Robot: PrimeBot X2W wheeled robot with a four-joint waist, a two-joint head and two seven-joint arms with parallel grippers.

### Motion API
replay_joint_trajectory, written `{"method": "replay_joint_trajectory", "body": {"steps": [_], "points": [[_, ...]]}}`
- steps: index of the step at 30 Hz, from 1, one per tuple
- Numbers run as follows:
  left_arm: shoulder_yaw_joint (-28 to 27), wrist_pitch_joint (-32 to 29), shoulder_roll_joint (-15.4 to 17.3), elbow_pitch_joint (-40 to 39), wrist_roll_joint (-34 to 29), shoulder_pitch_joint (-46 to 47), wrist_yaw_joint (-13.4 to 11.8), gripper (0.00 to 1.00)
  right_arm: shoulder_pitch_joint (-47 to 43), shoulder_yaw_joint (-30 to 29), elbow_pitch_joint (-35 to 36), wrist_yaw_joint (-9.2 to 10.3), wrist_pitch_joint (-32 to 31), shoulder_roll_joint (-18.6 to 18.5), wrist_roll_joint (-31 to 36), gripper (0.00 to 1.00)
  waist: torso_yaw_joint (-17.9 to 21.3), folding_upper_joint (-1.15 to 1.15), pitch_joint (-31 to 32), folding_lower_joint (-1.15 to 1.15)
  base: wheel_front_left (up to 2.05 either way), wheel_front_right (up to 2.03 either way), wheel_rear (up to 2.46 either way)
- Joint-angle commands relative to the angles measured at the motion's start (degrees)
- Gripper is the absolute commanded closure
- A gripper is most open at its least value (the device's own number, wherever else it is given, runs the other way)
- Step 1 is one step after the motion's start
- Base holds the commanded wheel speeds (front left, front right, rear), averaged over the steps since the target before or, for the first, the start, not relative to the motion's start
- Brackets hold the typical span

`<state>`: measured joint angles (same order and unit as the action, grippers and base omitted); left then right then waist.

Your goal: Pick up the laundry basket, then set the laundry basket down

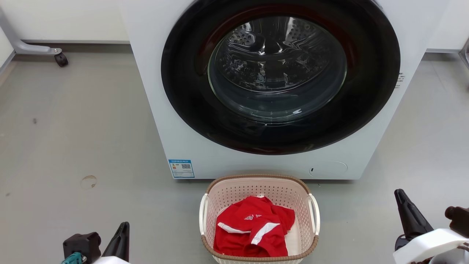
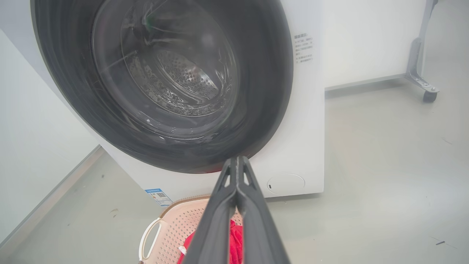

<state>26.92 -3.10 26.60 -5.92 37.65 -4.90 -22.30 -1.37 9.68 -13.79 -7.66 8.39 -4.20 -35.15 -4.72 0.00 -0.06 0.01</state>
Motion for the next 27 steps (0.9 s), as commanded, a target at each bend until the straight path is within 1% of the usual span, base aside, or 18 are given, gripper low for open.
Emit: {"method": "replay_joint_trajectory", "body": {"steps": [1, 2, 6, 21, 22, 27], "points": [[-1.9, -0.04, 0.72, -0.73, 1.59, 1.15, 1.01, 1.0, 1.99, -1.16, 1.41, 0.02, -0.44, -1.43, -1.7, 1.0, 0.12, 0.0, 0.1, 0.11, 0.0, 0.0, 0.0], [-2.14, -0.06, 0.53, -0.56, 2.06, 1.22, 1.25, 1.0, 2.02, -1.27, 1.39, 0.02, -0.55, -1.42, -2.18, 1.0, 0.16, 0.0, 0.12, 0.12, 0.0, 0.0, 0.0], [-3.12, -0.11, -0.23, 0.22, 3.89, 1.59, 2.2, 1.0, 2.27, -1.72, 1.24, 0.03, -0.99, -1.36, -4.06, 1.0, 0.32, 0.0, 0.02, 0.0, 0.0, 0.0, 0.0], [-6.64, -0.34, -2.95, 3.01, 10.34, 2.93, 5.7, 1.0, 3.01, -3.39, 0.97, 0.04, -2.61, -1.13, -10.7, 1.0, 0.86, 0.0, -0.02, -0.01, 0.0, 0.0, 0.0], [-7.65, -0.41, -3.74, 3.76, 12.16, 3.28, 6.68, 1.0, 3.19, -3.87, 0.92, 0.05, -3.07, -1.06, -12.59, 1.0, 1.01, 0.0, -0.02, -0.01, 0.0, 0.0, 0.0], [-8.92, -0.51, -4.72, 4.68, 14.44, 3.71, 7.9, 1.0, 3.42, -4.48, 0.85, 0.06, -3.66, -0.97, -14.94, 1.0, 1.21, 0.0, -0.02, -0.01, 0.0, 0.0, 0.0]]}}
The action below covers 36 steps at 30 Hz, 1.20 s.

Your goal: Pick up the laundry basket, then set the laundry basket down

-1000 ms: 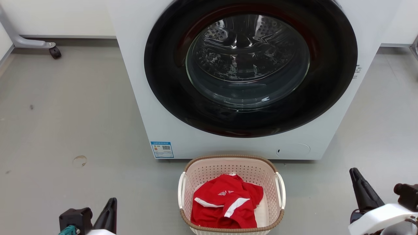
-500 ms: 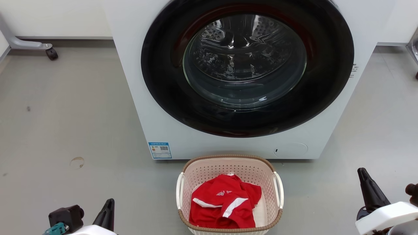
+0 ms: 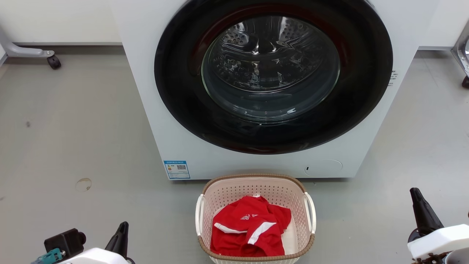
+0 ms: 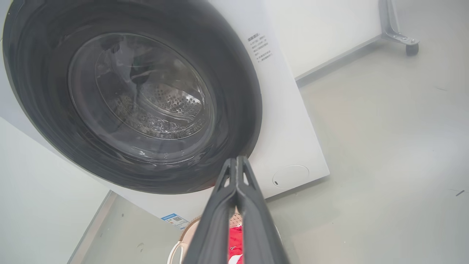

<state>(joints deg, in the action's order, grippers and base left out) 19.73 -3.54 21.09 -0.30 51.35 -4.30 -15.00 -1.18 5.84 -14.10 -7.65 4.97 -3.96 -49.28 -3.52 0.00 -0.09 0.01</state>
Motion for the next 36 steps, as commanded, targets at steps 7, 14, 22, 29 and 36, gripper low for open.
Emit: {"method": "replay_joint_trajectory", "body": {"steps": [7, 14, 22, 29, 36], "points": [[-3.51, -0.21, -0.59, 0.19, 3.9, 3.68, 2.29, 1.0, 3.54, -1.49, 1.08, 0.05, -1.07, -1.07, -4.09, 1.0, 0.28, 0.0, -0.01, -0.01, 0.0, 0.0, 0.0], [-5.32, -0.37, -2.0, 1.33, 7.07, 4.22, 3.98, 1.0, 3.85, -2.35, 1.0, 0.06, -1.9, -0.92, -7.37, 1.0, 0.55, 0.0, -0.02, -0.01, 0.0, 0.0, 0.0], [-7.66, -0.58, -3.82, 2.82, 11.11, 4.93, 6.14, 1.0, 4.26, -3.47, 0.9, 0.07, -2.98, -0.73, -11.57, 1.0, 0.9, 0.0, -0.02, -0.01, 0.0, 0.0, 0.0], [-9.23, -0.73, -5.04, 3.84, 13.8, 5.42, 7.59, 1.0, 4.53, -4.22, 0.83, 0.08, -3.7, -0.6, -14.37, 1.0, 1.13, 0.0, -0.03, -0.01, 0.0, 0.0, 0.0], [-12.39, -1.04, -7.49, 5.87, 19.16, 6.39, 10.48, 1.0, 5.07, -5.74, 0.69, 0.1, -5.15, -0.32, -19.95, 1.0, 1.59, 0.0, -0.04, -0.01, 0.0, 0.0, 0.0]]}}
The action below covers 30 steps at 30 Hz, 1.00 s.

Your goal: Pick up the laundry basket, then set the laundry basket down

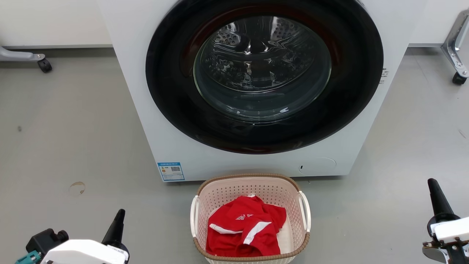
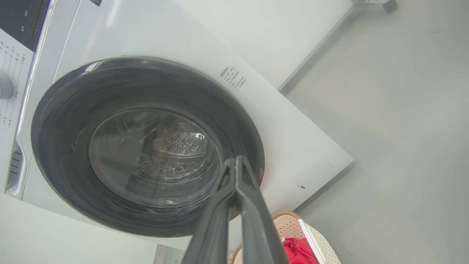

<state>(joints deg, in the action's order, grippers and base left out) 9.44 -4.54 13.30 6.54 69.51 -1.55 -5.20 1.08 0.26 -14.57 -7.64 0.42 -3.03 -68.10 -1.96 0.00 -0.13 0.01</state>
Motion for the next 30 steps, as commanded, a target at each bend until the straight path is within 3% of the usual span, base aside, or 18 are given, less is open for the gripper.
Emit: {"method": "replay_joint_trajectory", "body": {"steps": [1, 12, 30], "points": [[-2.37, -0.07, 0.1, -0.81, 1.44, 3.71, 0.92, 1.0, 2.86, -0.28, 1.15, 0.09, -0.73, -1.23, -1.6, 1.0, 0.07, 0.0, 0.0, 0.0, 0.0, 0.0, 0.0], [-7.69, -0.64, -4.02, 2.6, 10.34, 5.34, 5.74, 1.0, 3.77, -2.83, 0.91, 0.11, -3.17, -0.76, -10.89, 1.0, 0.84, 0.0, -0.02, 0.0, 0.0, 0.0, 0.0], [-13.06, -1.23, -8.18, 6.02, 19.24, 6.98, 10.58, 1.0, 4.68, -5.41, 0.67, 0.14, -5.64, -0.27, -20.2, 1.0, 1.62, 0.0, -0.04, 0.0, 0.0, 0.0, 0.0]]}}
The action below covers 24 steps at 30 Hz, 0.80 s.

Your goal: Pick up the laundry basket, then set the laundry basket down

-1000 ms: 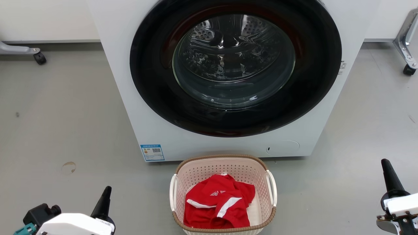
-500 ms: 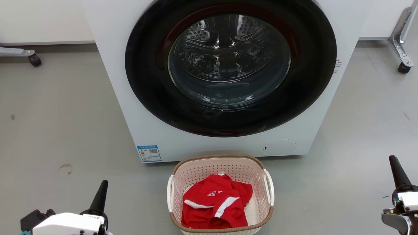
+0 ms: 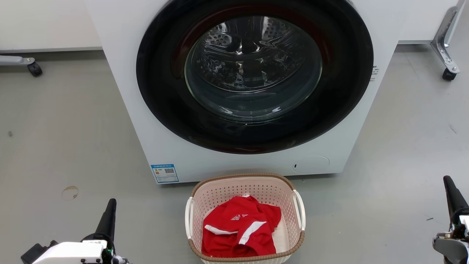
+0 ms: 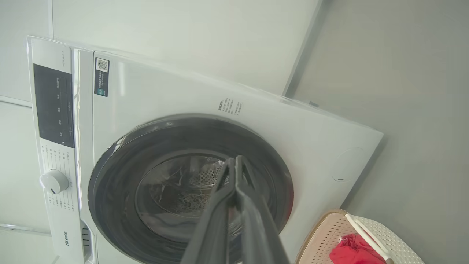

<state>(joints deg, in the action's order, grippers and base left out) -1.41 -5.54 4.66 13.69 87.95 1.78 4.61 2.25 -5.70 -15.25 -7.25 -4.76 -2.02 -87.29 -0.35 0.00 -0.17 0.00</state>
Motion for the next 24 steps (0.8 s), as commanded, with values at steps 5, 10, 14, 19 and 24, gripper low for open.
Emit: {"method": "replay_joint_trajectory", "body": {"steps": [5, 10, 14, 19, 24], "points": [[-3.82, -0.42, -0.79, -0.11, 3.45, 4.14, 2.21, 1.0, 3.78, -0.23, 1.28, -0.25, -1.19, -1.14, -3.79, 1.0, 0.24, 0.0, -0.01, 0.0, 0.0, 0.0, 0.0], [-4.58, -0.52, -1.38, 0.36, 4.65, 4.37, 2.88, 1.0, 3.9, -0.59, 1.24, -0.24, -1.54, -1.06, -5.06, 1.0, 0.35, 0.0, -0.01, 0.0, 0.0, 0.0, 0.0], [-4.61, -0.54, -1.4, 0.36, 4.63, 4.37, 2.88, 1.0, 3.91, -0.61, 1.24, -0.24, -1.55, -1.05, -5.05, 1.0, 0.35, 0.0, -0.01, 0.0, 0.0, 0.0, 0.0], [-4.65, -0.58, -1.43, 0.36, 4.59, 4.37, 2.88, 1.0, 3.91, -0.63, 1.24, -0.24, -1.57, -1.04, -5.03, 1.0, 0.35, 0.0, -0.01, 0.0, 0.0, 0.0, 0.0], [-4.68, -0.6, -1.45, 0.36, 4.56, 4.37, 2.88, 1.0, 3.91, -0.65, 1.24, -0.24, -1.58, -1.02, -5.01, 1.0, 0.35, 0.0, -0.01, 0.0, 0.0, 0.0, 0.0]]}}
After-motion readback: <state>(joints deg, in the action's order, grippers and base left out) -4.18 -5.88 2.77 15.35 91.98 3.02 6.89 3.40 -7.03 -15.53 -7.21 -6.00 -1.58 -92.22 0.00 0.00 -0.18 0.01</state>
